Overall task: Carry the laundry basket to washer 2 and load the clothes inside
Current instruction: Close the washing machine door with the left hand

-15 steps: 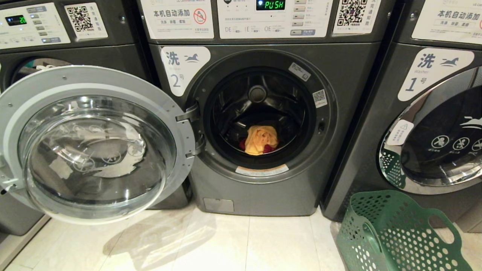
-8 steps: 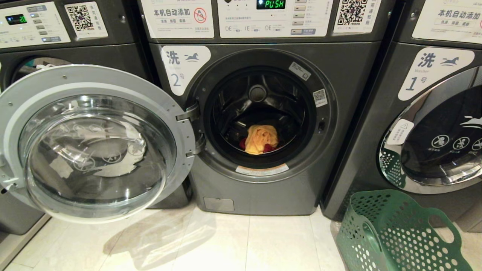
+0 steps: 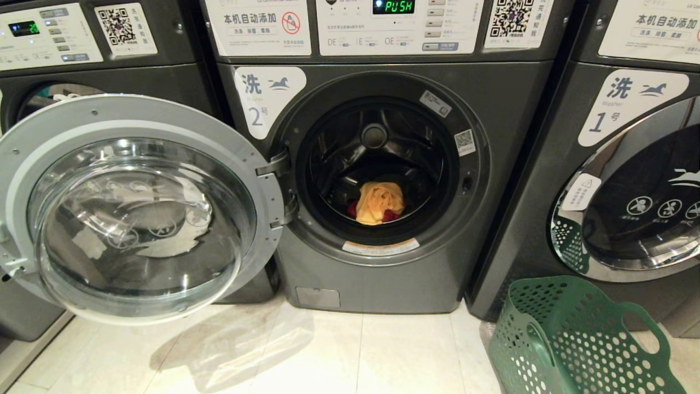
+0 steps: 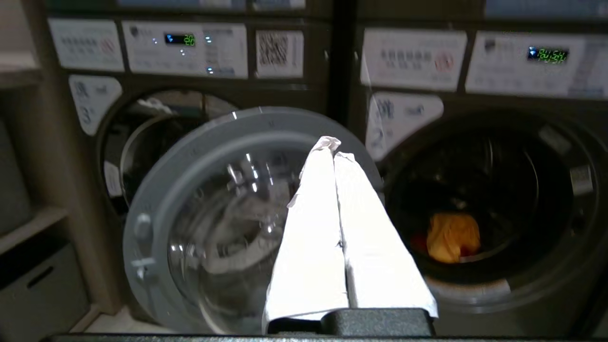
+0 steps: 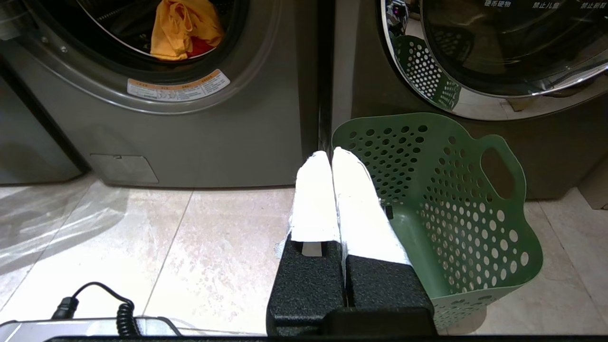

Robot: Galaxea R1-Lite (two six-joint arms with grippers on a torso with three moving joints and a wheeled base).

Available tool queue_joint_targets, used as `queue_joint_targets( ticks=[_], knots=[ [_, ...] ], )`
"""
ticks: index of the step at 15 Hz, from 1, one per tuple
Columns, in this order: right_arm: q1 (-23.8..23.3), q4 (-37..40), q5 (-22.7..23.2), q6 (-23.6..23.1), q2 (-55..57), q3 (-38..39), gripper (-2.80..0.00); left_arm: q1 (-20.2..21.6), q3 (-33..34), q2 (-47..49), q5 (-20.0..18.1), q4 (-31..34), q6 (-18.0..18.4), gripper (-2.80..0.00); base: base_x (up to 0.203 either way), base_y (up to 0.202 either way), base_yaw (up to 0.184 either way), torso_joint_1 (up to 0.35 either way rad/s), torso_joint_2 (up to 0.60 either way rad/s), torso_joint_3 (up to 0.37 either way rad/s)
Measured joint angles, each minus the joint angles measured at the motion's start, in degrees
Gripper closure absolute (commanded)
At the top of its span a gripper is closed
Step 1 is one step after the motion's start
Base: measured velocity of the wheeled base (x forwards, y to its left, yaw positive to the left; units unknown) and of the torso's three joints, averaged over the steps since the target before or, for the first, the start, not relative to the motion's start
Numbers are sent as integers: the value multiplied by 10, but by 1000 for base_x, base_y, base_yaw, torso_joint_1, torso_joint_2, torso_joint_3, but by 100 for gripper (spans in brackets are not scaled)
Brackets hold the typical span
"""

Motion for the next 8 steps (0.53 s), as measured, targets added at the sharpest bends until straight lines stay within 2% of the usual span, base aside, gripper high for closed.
queue_joint_targets(
  ticks=[2,4,6,8],
  knots=[
    [0,0,0,0,0,0,0,5,-187,162,32,7,-11,0,0,0,0,0,0,0],
    [0,0,0,0,0,0,0,30,-352,345,43,18,-27,0,0,0,0,0,0,0],
    [0,0,0,1,0,0,0,89,-476,508,20,25,-47,0,0,0,0,0,0,0],
    [0,0,0,4,0,0,0,188,-557,642,-43,30,-81,0,0,0,0,0,0,0]
  ],
)
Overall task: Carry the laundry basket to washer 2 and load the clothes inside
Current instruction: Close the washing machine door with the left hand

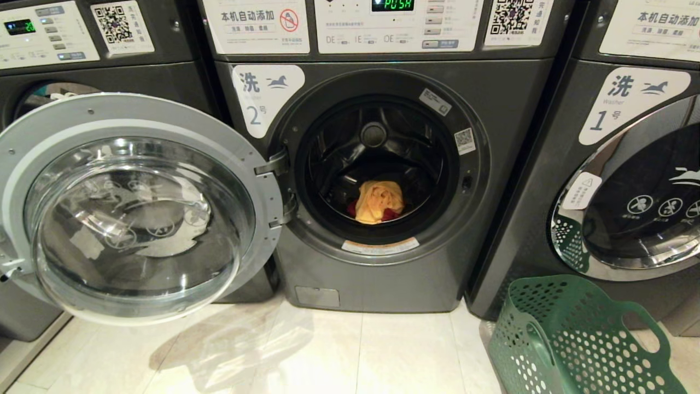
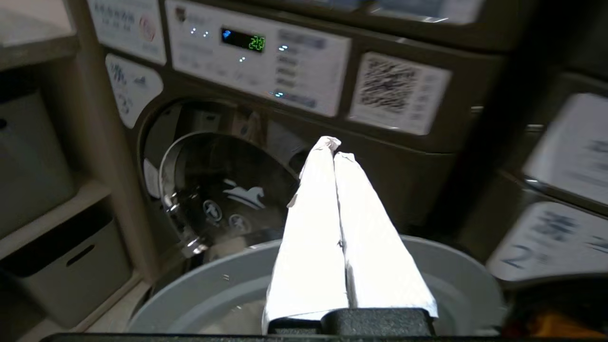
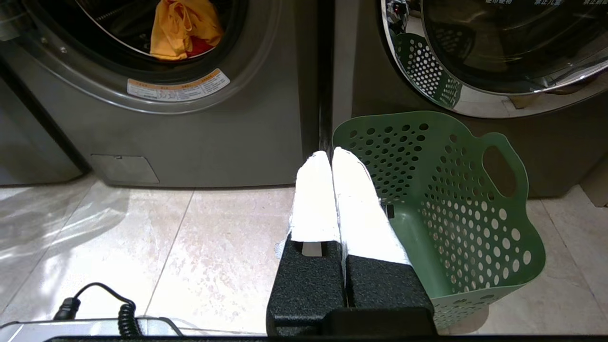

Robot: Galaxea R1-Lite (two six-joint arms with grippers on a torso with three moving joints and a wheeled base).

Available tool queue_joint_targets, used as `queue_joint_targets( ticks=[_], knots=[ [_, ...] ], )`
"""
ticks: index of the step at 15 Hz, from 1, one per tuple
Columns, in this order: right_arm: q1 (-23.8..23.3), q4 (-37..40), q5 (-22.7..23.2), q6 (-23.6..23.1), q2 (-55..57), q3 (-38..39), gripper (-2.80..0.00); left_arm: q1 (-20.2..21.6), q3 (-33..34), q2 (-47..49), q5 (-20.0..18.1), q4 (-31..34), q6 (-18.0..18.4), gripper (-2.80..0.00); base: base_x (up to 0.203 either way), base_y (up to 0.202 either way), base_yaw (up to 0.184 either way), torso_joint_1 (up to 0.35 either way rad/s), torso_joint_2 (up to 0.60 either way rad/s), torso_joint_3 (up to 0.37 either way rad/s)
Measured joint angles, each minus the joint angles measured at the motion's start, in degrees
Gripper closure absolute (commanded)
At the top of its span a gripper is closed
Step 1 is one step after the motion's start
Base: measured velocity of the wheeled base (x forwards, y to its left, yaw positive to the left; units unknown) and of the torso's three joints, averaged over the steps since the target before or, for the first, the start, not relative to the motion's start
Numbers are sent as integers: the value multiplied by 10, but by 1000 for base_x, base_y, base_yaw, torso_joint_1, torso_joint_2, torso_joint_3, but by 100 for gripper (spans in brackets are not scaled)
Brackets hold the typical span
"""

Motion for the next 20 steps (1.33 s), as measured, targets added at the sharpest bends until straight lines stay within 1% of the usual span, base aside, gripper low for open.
queue_joint_targets(
  ticks=[1,2,3,4,6,7,8,9,12,15,20],
  knots=[
    [0,0,0,3,0,0,0,51,-27,50,-44,1,-16,0,0,0,0,0,0,0],
    [0,0,-1,4,0,0,0,93,-46,92,-91,1,-28,0,0,0,0,0,0,0],
    [0,0,0,4,0,0,0,126,-57,124,-137,2,-36,0,0,0,0,0,0,0],
    [0,0,0,4,0,0,0,150,-65,148,-180,4,-41,0,0,0,0,0,0,0],
    [0,0,0,2,0,0,0,174,-72,177,-246,7,-46,0,0,0,0,0,0,0],
    [0,0,0,2,0,0,0,181,-73,188,-277,4,-55,0,0,0,0,0,0,0],
    [0,0,-1,3,0,0,0,185,-74,198,-304,2,-69,0,0,0,0,0,0,0],
    [0,0,-1,3,0,0,0,186,-75,207,-322,-1,-77,0,0,0,0,0,0,0],
    [0,0,-1,3,0,0,0,188,-76,232,-341,-15,-82,0,0,0,0,0,0,0],
    [0,0,-1,3,0,0,0,188,-76,251,-342,-11,-99,0,0,0,0,0,0,0],
    [0,0,0,0,0,0,0,187,-75,269,-343,-2,-105,0,0,0,0,0,0,0]
  ],
)
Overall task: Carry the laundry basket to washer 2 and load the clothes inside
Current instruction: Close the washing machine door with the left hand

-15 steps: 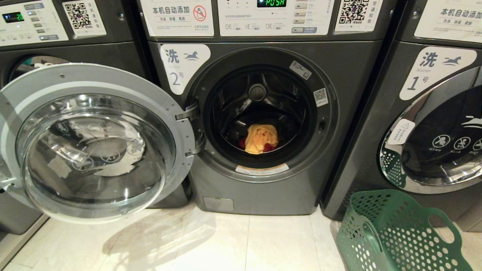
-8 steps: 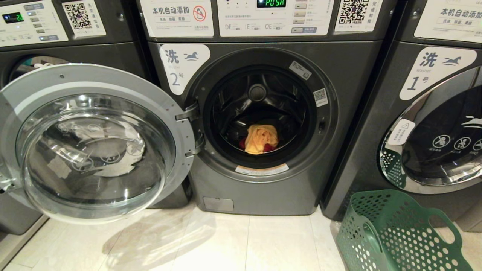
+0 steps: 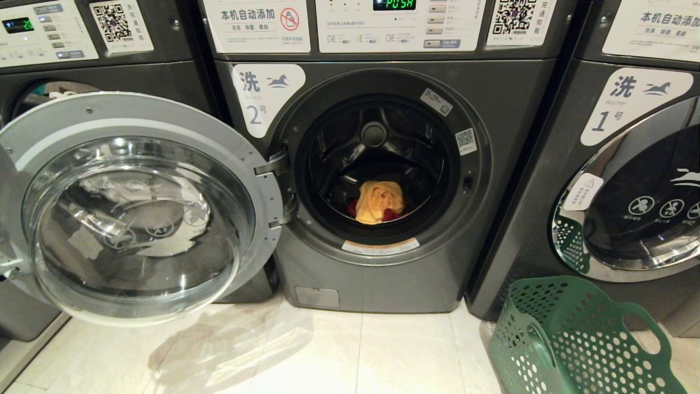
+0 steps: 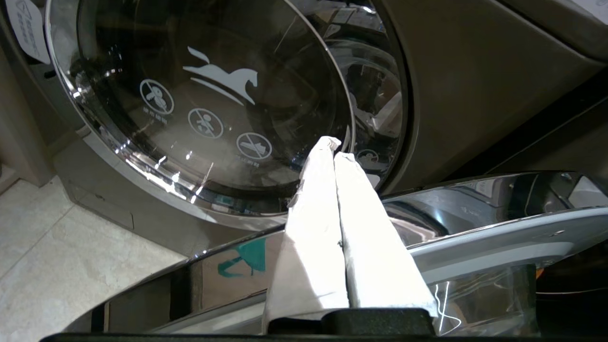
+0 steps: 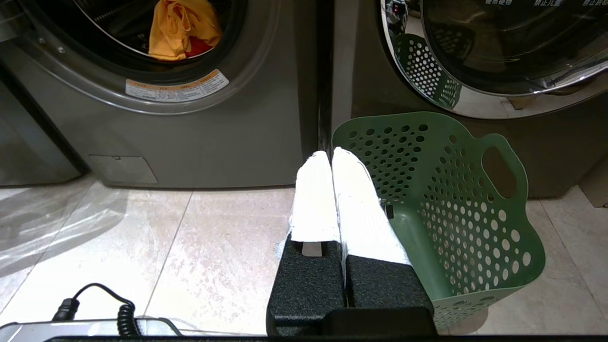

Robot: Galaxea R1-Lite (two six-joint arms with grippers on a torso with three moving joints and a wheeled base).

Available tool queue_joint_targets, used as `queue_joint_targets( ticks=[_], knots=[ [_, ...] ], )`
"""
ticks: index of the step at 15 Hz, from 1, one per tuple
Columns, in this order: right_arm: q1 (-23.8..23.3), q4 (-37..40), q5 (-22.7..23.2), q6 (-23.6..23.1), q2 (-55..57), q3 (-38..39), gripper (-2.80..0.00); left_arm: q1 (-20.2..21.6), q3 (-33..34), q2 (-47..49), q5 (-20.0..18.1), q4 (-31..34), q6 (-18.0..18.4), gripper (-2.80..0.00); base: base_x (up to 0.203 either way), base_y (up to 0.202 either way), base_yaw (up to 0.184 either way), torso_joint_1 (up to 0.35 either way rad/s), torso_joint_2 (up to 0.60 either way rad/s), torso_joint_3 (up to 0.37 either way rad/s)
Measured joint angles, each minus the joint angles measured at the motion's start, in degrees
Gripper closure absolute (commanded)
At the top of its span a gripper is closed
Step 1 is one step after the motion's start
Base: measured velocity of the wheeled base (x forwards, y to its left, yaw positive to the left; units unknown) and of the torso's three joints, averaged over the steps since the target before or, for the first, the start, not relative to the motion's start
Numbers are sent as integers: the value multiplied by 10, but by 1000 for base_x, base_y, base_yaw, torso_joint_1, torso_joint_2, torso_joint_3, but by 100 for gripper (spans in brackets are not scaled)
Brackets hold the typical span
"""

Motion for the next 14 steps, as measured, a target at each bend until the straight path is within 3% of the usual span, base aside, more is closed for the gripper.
queue_joint_targets(
  ticks=[11,14],
  knots=[
    [0,0,0,-2,0,-1,0,-23,1,-29,2,146,0,0,0,0,0,0,0,0],
    [0,0,0,-2,0,-1,0,-28,1,-67,-3,231,2,0,0,0,0,0,0,0]
  ],
)
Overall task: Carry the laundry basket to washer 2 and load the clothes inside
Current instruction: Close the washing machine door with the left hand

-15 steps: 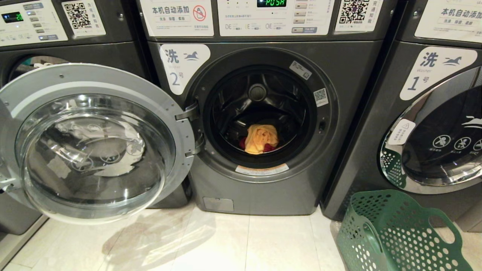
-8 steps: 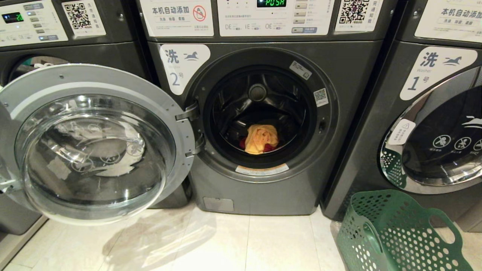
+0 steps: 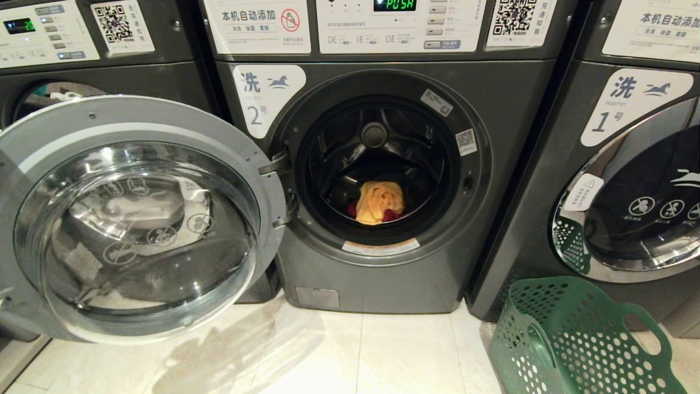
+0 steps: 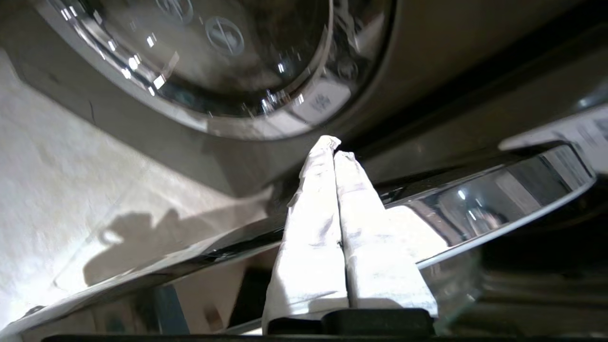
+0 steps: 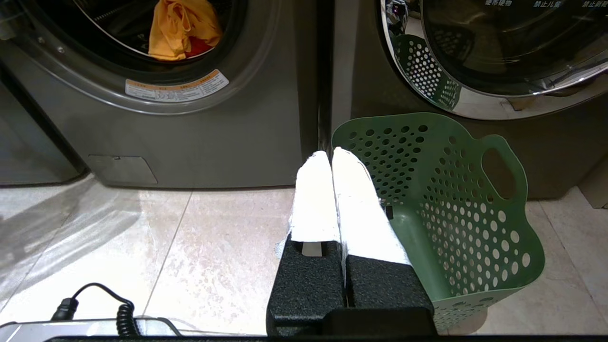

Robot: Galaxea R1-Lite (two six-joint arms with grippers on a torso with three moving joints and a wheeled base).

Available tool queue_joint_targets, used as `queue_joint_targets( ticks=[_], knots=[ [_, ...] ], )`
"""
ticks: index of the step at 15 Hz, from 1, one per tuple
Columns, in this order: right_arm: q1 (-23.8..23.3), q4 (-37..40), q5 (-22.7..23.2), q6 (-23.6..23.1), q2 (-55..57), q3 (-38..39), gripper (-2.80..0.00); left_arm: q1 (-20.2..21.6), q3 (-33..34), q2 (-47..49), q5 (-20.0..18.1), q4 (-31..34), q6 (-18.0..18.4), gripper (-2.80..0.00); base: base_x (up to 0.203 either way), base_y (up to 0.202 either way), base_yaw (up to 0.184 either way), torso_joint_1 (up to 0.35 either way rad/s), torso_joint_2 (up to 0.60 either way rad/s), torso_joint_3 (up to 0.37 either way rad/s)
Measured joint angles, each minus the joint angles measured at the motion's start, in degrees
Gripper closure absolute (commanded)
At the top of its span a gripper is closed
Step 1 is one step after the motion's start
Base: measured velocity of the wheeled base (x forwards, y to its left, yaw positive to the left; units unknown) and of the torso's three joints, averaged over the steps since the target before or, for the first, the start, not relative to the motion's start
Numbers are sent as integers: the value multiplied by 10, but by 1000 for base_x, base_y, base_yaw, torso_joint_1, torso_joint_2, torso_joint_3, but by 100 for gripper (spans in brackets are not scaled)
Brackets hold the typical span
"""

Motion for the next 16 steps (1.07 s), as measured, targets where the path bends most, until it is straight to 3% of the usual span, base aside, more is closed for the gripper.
queue_joint_targets(
  ticks=[3,8,11,16],
  knots=[
    [0,0,0,0,0,0,0,-6,0,-54,-19,126,4,0,0,0,0,0,0,0],
    [0,0,0,0,0,0,0,-44,-1,-142,-18,311,5,0,0,0,0,0,0,0],
    [0,0,0,2,0,1,0,-102,0,-193,-19,404,5,0,0,0,0,0,0,0],
    [0,0,0,3,0,1,0,-209,4,-255,-21,484,2,0,0,0,0,0,0,0]
  ],
)
